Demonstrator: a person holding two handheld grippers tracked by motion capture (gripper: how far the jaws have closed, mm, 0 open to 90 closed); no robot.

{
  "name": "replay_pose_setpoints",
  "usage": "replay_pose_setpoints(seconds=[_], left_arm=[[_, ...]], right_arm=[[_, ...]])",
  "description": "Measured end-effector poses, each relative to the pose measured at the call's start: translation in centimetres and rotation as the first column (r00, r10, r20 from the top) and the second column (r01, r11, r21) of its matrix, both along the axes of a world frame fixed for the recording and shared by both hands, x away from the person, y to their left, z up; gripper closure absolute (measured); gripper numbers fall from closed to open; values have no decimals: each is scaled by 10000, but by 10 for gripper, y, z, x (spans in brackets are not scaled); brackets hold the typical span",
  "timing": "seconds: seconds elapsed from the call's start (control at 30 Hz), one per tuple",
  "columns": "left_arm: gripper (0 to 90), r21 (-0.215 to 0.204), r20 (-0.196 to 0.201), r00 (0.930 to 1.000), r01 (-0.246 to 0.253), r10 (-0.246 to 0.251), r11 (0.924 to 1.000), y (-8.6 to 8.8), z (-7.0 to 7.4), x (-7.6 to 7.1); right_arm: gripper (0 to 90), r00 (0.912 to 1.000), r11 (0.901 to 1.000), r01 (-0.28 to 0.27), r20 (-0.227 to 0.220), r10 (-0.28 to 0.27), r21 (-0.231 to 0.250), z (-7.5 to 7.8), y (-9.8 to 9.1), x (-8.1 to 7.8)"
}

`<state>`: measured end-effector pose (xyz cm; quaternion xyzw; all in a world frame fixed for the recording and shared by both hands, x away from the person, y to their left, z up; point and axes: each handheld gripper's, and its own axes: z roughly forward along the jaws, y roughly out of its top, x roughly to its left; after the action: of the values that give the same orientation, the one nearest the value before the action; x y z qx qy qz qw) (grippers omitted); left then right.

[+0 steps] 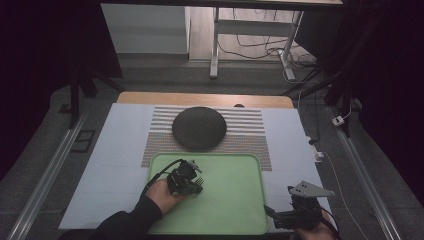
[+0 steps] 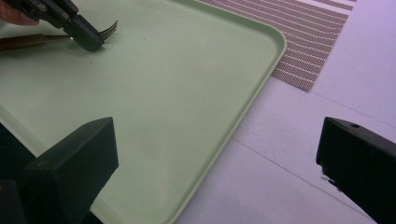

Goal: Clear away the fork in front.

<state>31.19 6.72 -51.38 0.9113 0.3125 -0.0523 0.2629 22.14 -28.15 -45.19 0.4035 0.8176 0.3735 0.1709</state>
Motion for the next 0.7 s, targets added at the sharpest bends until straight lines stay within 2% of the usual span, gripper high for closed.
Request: replay_pose_setpoints(seconds=[0.07, 0.17, 0.33, 0.7], left_arm=[[884, 159, 220, 9996, -164, 160, 9997, 2, 1, 2], [884, 45, 80, 9986, -532, 532, 9986, 11, -1, 8], [884, 243, 238, 9944, -1033, 1028, 9943, 25, 0, 16], [884, 343, 98, 9787, -2051, 2049, 9781, 59, -1, 31]], right_arm=[[0, 10000, 10000, 0, -4, 0, -2, 0, 0, 0], [0, 10000, 10000, 6, -7, -6, 7, 0, 0, 0], [0, 10000, 10000, 23, -39, -23, 35, 0, 0, 0], [0, 10000, 10000, 19, -96, -19, -7, 0, 0, 1]])
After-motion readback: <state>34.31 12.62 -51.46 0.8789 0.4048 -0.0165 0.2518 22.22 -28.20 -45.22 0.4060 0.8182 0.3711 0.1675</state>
